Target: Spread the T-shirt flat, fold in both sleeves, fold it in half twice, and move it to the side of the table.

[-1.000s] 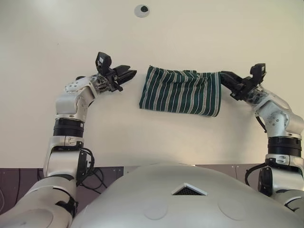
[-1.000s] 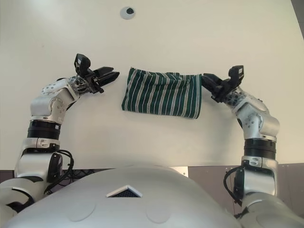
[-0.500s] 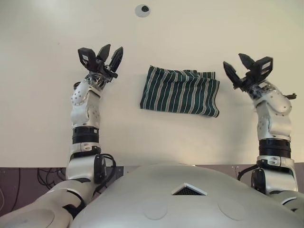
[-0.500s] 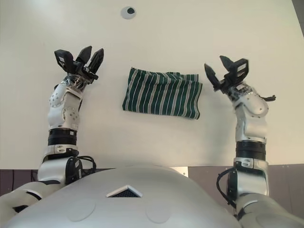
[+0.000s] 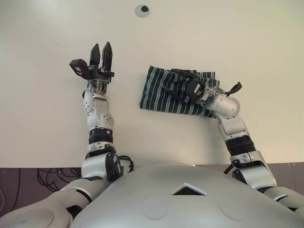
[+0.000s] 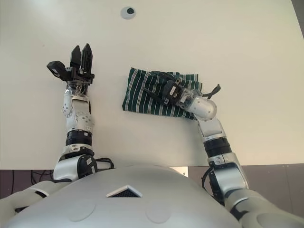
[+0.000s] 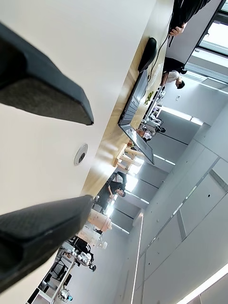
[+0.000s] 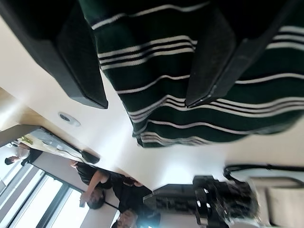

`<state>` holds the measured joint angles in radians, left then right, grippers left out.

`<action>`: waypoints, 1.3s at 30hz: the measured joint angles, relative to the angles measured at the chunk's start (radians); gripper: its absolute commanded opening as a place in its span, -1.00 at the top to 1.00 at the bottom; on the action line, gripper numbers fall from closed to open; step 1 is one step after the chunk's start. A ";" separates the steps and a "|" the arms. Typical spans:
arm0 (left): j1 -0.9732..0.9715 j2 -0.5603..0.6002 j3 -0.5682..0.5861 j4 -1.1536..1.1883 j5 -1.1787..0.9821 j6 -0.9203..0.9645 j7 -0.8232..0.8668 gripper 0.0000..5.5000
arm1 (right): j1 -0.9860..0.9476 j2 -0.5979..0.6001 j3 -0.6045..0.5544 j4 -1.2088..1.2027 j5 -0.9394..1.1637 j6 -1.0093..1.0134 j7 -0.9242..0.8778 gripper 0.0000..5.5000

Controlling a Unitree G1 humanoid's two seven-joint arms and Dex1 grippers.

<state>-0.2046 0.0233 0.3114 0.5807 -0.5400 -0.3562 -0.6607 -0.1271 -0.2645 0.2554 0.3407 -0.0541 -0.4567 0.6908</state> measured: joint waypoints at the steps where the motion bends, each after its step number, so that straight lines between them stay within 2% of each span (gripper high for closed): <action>1: -0.002 -0.001 0.003 0.009 0.000 -0.002 0.000 0.02 | -0.018 0.018 0.002 0.037 -0.023 0.001 -0.025 -0.09; 7: -0.024 -0.004 -0.001 0.047 0.020 -0.021 -0.002 0.02 | -0.108 0.021 -0.013 0.183 -0.062 0.014 -0.133 -0.09; 14: -0.035 -0.027 -0.013 0.061 0.038 -0.025 -0.002 0.02 | -0.214 0.029 -0.043 0.363 -0.022 0.059 -0.152 -0.09; 17: -0.037 -0.033 -0.015 0.067 0.042 -0.027 -0.002 0.02 | -0.315 0.018 -0.119 0.539 0.024 0.081 -0.195 -0.09; 18: -0.037 -0.034 -0.015 0.069 0.045 -0.027 -0.002 0.02 | -0.355 0.006 -0.182 0.620 0.065 0.110 -0.221 -0.09; 20: -0.041 -0.037 -0.017 0.072 0.049 -0.027 -0.002 0.02 | -0.397 -0.059 -0.273 0.720 0.128 0.148 -0.259 -0.09; 22: -0.041 -0.037 -0.014 0.074 0.049 -0.027 -0.002 0.02 | -0.417 -0.173 -0.382 0.826 0.182 0.183 -0.318 -0.09; 25: -0.039 -0.032 -0.007 0.077 0.047 -0.027 -0.009 0.02 | -0.418 -0.256 -0.464 0.897 0.219 0.198 -0.348 -0.09; 28: -0.039 -0.031 0.002 0.078 0.041 -0.028 -0.017 0.02 | -0.424 -0.262 -0.507 0.913 0.227 0.190 -0.337 -0.09; 31: -0.042 -0.027 0.011 0.087 0.038 -0.043 -0.023 0.02 | -0.451 -0.253 -0.618 0.881 0.346 0.087 -0.239 -0.09; 34: -0.046 -0.027 0.028 0.097 0.031 -0.089 -0.042 0.02 | -0.477 -0.200 -0.710 0.690 0.460 -0.155 -0.164 -0.09; 37: -0.062 -0.030 0.051 0.116 0.029 -0.177 -0.047 0.02 | -0.433 -0.044 -0.675 0.456 0.351 -0.448 -0.293 -0.09; 39: -0.072 -0.030 0.051 0.134 0.051 -0.247 -0.041 0.02 | -0.389 0.055 -0.638 0.402 0.241 -0.549 -0.374 -0.09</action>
<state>-0.2765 -0.0062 0.3628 0.7151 -0.4891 -0.6034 -0.7018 -0.5165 -0.2095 -0.3829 0.7428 0.1873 -1.0053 0.3173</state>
